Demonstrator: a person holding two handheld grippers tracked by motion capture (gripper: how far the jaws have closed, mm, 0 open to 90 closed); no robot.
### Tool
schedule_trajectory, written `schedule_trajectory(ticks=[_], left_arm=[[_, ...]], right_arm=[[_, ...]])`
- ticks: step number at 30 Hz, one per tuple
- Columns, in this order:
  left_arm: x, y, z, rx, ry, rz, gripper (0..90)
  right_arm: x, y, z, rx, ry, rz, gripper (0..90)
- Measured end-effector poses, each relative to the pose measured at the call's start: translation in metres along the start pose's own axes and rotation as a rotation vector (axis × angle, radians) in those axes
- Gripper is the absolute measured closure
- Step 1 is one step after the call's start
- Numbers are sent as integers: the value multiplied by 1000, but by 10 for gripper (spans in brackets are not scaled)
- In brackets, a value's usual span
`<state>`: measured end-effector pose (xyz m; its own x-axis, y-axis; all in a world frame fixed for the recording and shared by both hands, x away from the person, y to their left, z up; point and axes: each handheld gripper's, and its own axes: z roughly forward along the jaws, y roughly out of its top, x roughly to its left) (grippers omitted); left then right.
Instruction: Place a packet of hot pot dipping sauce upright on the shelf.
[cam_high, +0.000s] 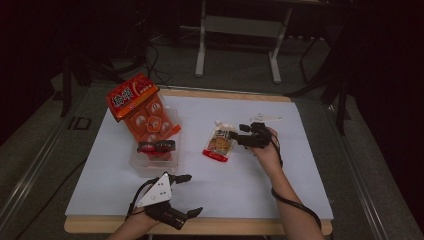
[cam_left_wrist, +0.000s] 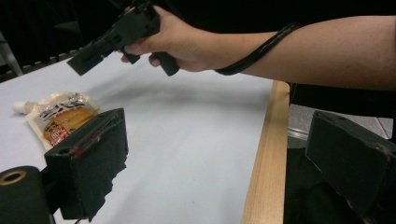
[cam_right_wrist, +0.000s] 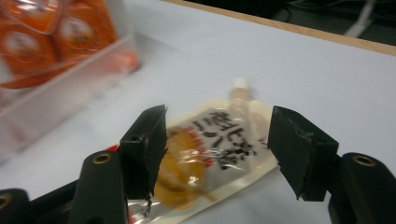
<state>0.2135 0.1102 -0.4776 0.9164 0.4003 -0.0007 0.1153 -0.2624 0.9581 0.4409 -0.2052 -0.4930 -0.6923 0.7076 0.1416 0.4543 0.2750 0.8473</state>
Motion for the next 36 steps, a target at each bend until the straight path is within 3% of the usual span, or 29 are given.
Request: schedule_trajectory(ticks=[4,6,14,24,30,35,36], left_arm=[[0,-1,-2,-3,5,-5,62],[1,-1,-3,2,12,-5,62],[0,-4,-7,7,19,-12,62],[1,-6,-9,13,21,-20,62],[0,-6,-10,19,17,-18,62],[-1,-7,-10,24,20,-18,62],[-1,-7,-11,25,22,-19,62]], right_arm=[[-6,-1,11,27,-26,-1,427],[-9,-1,17,47,-51,1,510],[-22,0,31,75,-83,44,496],[-30,-2,45,136,-115,36,531],[-33,-2,49,141,-93,69,555],[-33,-5,54,168,-116,59,556],[-31,-6,57,186,-129,38,570]])
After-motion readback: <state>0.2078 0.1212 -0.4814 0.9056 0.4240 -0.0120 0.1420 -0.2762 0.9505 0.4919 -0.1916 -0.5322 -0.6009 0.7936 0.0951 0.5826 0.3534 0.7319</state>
